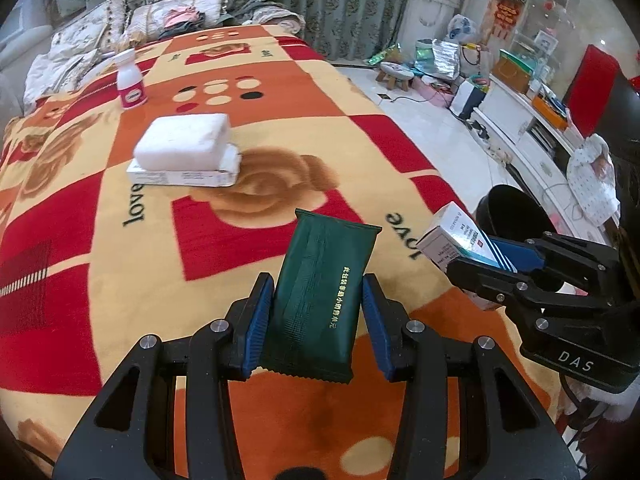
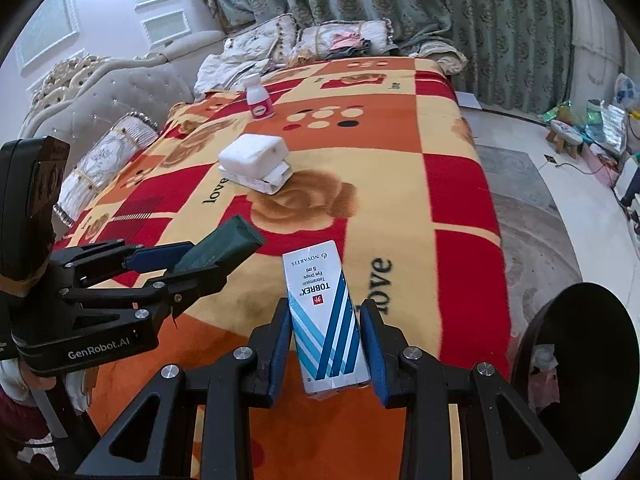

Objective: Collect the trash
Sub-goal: 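Carry the green pouch and Tobrex box over the black bin, then open both tools to drop the pouch and box into the bin, then move both tools back over the sponge and white box on the bed, then grasp the white sponge with the right tool while the left tool grasps the long white box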

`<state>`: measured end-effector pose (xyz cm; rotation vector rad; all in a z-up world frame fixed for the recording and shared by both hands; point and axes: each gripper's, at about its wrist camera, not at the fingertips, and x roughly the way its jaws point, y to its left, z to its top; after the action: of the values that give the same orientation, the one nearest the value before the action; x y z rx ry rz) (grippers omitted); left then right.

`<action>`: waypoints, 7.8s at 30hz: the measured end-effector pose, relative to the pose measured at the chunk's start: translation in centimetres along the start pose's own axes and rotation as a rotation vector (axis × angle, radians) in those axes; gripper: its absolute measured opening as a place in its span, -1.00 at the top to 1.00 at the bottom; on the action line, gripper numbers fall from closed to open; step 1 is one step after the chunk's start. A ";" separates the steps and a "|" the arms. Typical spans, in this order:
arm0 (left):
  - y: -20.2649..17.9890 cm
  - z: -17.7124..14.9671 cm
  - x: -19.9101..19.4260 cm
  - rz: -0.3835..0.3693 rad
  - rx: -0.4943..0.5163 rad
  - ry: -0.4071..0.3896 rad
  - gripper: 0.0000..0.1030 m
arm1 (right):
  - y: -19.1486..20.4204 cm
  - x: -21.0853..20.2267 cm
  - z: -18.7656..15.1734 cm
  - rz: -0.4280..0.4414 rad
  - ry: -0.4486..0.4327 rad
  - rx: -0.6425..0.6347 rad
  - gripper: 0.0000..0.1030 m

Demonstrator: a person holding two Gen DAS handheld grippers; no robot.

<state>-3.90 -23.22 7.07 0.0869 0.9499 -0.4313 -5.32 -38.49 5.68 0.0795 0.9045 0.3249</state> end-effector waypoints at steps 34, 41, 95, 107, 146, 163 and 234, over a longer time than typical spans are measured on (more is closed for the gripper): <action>-13.3 2.8 4.1 -0.130 0.193 0.035 0.18 | -12.0 -7.0 -4.4 -0.164 -0.046 0.206 0.36; -14.6 3.4 5.0 -0.159 0.204 0.045 0.18 | -13.7 -7.3 -5.0 -0.188 -0.041 0.241 0.36; -21.1 5.6 9.4 -0.311 0.177 0.133 0.16 | -22.4 -7.0 -8.3 -0.264 0.001 0.410 0.36; -18.7 4.8 8.9 -0.245 0.164 0.122 0.16 | -21.6 -5.4 -8.0 -0.275 0.045 0.396 0.11; 7.1 2.1 4.6 0.111 -0.163 0.090 0.16 | -5.2 4.2 0.8 -0.094 0.133 0.053 -0.30; 13.9 2.3 3.1 0.168 -0.248 0.077 0.16 | 3.8 10.7 6.8 0.049 0.119 -0.159 -0.46; 9.5 6.0 7.2 0.034 -0.242 0.124 -0.05 | -1.9 8.0 4.9 -0.191 0.118 -0.074 -0.36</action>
<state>8.06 -18.35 3.72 -0.0912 1.1146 -0.2795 3.59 -37.50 2.23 -0.0943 1.0077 0.1863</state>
